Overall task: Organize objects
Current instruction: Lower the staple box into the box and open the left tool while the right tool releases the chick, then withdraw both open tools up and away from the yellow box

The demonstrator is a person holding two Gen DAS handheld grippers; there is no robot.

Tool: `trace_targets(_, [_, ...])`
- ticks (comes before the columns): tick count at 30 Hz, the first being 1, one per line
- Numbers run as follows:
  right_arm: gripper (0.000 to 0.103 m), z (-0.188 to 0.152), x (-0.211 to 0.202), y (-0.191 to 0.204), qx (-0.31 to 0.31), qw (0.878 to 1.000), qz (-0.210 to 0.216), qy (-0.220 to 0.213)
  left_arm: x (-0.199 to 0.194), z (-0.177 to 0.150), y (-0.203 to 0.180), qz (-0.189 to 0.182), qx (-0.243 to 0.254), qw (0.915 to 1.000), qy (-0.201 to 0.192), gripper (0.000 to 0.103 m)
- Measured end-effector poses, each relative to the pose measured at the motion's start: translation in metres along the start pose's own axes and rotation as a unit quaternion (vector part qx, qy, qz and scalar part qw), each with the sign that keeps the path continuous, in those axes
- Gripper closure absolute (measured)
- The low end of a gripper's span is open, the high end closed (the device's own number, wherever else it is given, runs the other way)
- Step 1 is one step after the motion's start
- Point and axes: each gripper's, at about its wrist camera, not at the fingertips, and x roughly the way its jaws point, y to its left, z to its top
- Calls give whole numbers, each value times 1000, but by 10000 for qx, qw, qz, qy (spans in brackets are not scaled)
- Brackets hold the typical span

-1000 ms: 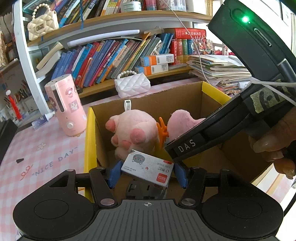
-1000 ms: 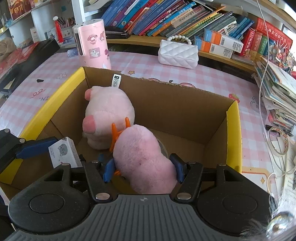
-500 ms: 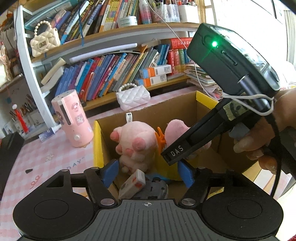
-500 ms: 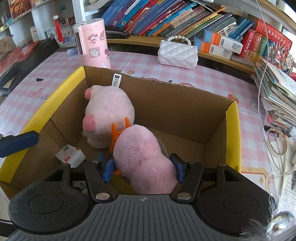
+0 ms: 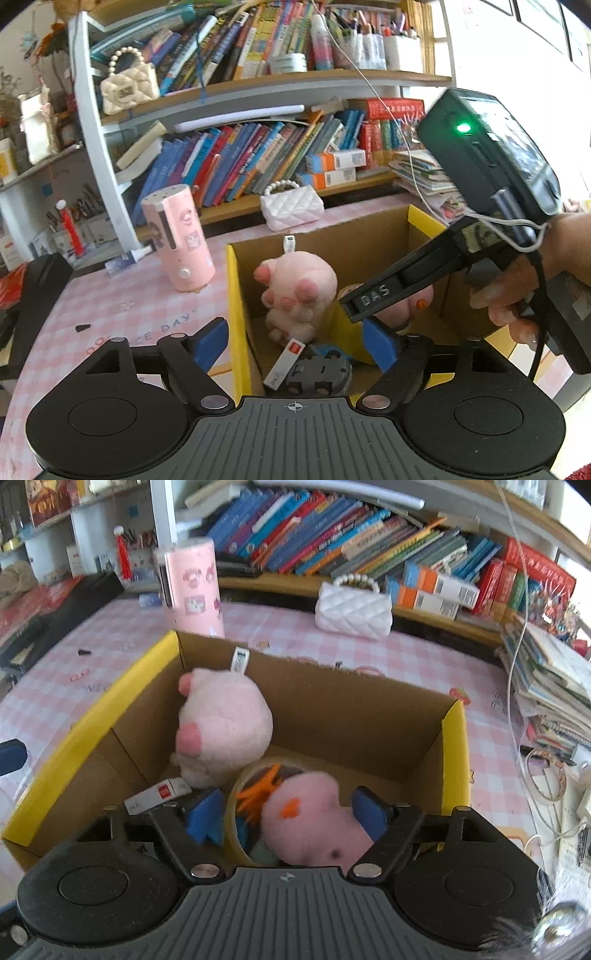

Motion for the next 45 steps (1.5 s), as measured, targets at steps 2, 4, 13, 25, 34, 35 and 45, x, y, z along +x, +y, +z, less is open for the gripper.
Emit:
trace_targets(2, [25,-2,-8,1,62,9999,10,-119,-7,-1,4,28,-65,10000,-22,20])
trace_targets(4, [25,-4,-19,2,126,9996,-8,-253,-14,-2,8,47,-135,9999,-44,19])
trace_targets(13, [21,-16,-75,20,594,9935,-273,-927,-51,-12,39,237,-387,9988,-192,11])
trace_targets(25, [15,-53,-123,84,986,9839,-686,-1326,-101,-51,90,617,-1057,9925,-76,7])
trace_targets(34, [10,-103,-141,140,1045,9827,-866,-1259,-135,-83,110,864,-1112,9900,29,3])
trace_targets(35, [10,-109,-142,148,1003,9833,-887,-1232,-137,-86,111,876,-1108,9900,43,3])
trace_targets(45, [3,-148,-156,198,706,9839,-1169,-1157,-159,-116,118,855,-1188,9890,222,3])
